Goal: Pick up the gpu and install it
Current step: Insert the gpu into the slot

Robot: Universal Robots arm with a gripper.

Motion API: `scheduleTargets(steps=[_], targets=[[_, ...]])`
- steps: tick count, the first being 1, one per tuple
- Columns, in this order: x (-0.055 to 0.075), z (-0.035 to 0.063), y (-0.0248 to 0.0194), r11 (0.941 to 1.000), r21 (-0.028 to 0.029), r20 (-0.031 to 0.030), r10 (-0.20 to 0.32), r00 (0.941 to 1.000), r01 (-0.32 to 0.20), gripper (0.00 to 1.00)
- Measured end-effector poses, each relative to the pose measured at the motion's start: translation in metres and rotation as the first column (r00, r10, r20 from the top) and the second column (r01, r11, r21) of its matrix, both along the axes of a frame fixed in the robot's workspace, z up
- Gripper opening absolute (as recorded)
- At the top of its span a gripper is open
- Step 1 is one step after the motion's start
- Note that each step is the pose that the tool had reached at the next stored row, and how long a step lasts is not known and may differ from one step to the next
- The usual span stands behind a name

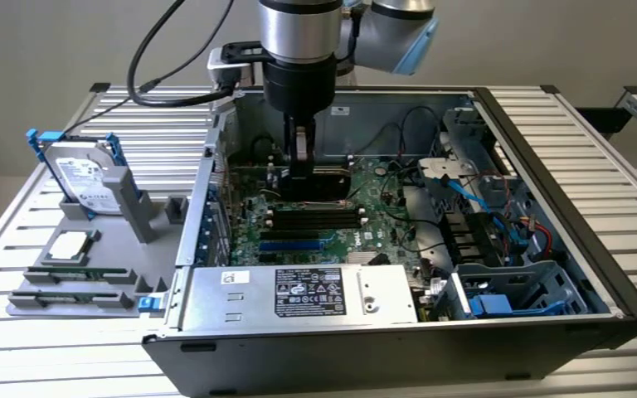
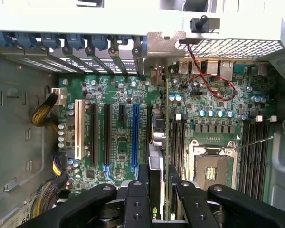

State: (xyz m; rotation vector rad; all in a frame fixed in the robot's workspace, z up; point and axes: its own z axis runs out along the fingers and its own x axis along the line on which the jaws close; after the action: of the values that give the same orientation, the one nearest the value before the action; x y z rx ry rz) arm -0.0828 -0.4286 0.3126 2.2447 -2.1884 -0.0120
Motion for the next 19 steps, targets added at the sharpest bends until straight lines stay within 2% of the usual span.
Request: scheduleTargets(steps=[2, 4, 12, 19], targets=[[0.000, 0.0001, -0.0022, 1.0000, 0.0077, -0.0001, -0.001, 1.0000, 0.001, 0.27], [0.000, 0.0001, -0.0047, 0.9999, 0.0109, -0.0003, -0.001, 1.0000, 0.001, 0.27], [0.001, 0.0001, -0.0118, 0.9999, 0.0119, -0.0004, -0.010, 1.0000, 0.010, 0.27], [0.001, 0.0001, -0.0227, 0.9996, 0.0119, -0.0003, -0.027, 0.9996, 0.027, 0.27]])
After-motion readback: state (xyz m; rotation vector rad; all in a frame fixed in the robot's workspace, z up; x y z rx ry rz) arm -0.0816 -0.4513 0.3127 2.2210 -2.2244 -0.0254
